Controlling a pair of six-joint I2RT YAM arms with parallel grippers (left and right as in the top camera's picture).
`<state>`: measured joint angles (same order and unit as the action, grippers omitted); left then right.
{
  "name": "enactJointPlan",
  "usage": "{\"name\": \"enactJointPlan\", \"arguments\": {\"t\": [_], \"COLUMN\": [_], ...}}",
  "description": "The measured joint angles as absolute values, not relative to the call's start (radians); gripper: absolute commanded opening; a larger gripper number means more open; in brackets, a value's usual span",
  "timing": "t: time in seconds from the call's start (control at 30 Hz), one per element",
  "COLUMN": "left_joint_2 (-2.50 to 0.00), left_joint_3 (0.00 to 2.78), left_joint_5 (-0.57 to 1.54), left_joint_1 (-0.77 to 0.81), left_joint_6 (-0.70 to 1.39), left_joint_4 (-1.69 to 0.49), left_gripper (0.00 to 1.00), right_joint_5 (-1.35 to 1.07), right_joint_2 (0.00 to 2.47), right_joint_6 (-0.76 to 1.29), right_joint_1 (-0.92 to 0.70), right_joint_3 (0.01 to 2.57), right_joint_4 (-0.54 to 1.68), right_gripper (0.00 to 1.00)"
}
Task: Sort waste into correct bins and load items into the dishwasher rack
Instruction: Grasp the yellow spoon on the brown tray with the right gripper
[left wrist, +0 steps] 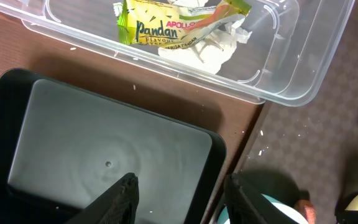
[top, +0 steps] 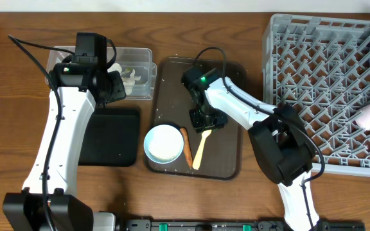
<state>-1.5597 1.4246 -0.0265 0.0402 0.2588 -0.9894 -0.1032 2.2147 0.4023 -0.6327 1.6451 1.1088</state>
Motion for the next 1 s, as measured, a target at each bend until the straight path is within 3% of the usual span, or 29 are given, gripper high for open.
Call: {"name": "enactJointPlan", "arguments": {"t": [0.23, 0.47, 0.63, 1.0], "left_joint_2": [-1.560, -1.560, -1.560, -1.560], "left_joint_3": [1.425, 1.425, 1.425, 1.425], "left_joint_5": [-0.027, -0.027, -0.027, -0.027], "left_joint_1": [0.040, 0.040, 0.040, 0.040], "left_joint_6": [0.258, 0.258, 0.259, 0.259], "left_joint_4": [-0.989, -0.989, -0.989, -0.990], "left_gripper": [0.47, 0.47, 0.47, 0.47], "right_joint_5": [-0.105, -0.115, -0.116, -0.119], "right_joint_2": [2.211, 2.209, 2.209, 2.187], "right_joint_6": [0.404, 0.408, 0.409, 0.381], "right_joint_1": [-0.630, -0.625, -0.625, -0.598], "right_joint_3": [1.645, 1.645, 1.645, 1.640], "right_joint_4": [1.066, 1.042, 1.037, 1.018], "right_gripper": [0.30, 0.29, 0.21, 0.22]}}
